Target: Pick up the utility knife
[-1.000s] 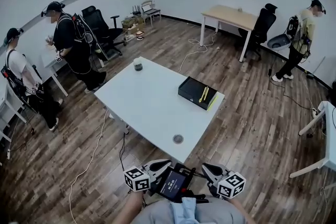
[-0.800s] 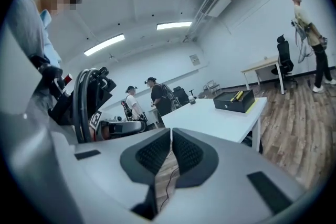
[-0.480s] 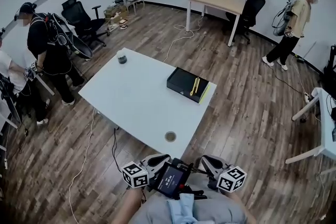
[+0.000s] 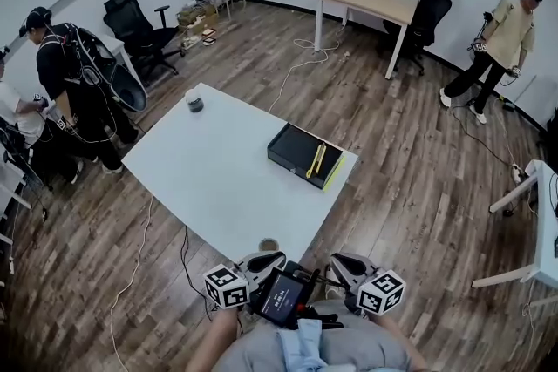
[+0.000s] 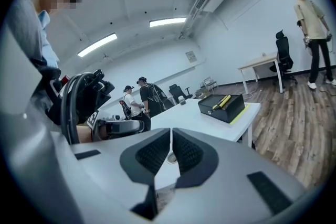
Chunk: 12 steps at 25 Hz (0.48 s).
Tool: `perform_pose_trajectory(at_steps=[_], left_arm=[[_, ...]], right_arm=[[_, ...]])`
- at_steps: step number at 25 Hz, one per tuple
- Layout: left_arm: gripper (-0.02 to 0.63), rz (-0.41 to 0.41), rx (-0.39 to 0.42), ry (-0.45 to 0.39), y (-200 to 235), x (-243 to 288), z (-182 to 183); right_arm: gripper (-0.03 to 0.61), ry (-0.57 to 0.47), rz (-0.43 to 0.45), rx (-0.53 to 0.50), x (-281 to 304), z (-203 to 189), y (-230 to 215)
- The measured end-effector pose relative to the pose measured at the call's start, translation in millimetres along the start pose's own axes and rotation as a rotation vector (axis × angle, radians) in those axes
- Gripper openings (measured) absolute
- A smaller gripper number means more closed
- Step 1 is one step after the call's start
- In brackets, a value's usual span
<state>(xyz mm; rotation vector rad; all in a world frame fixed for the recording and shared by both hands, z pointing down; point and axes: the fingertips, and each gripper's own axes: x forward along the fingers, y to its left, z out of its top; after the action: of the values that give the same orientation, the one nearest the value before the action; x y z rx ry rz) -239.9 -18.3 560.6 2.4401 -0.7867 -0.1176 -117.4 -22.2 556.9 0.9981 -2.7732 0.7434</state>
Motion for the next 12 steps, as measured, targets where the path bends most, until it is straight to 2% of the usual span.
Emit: perform_pose_trajectory(at_steps=[7, 12], left_arm=[[0.018, 0.030, 0.014, 0.002, 6.8, 84.4, 20.8], [0.018, 0.064, 0.040, -0.003, 11.6, 130.2, 40.2]], right_arm=[[0.030, 0.018, 0.051, -0.026, -1.7, 45.7, -78.0], [0.031, 0.013, 0.097, -0.046, -1.6, 81.5, -115.3]])
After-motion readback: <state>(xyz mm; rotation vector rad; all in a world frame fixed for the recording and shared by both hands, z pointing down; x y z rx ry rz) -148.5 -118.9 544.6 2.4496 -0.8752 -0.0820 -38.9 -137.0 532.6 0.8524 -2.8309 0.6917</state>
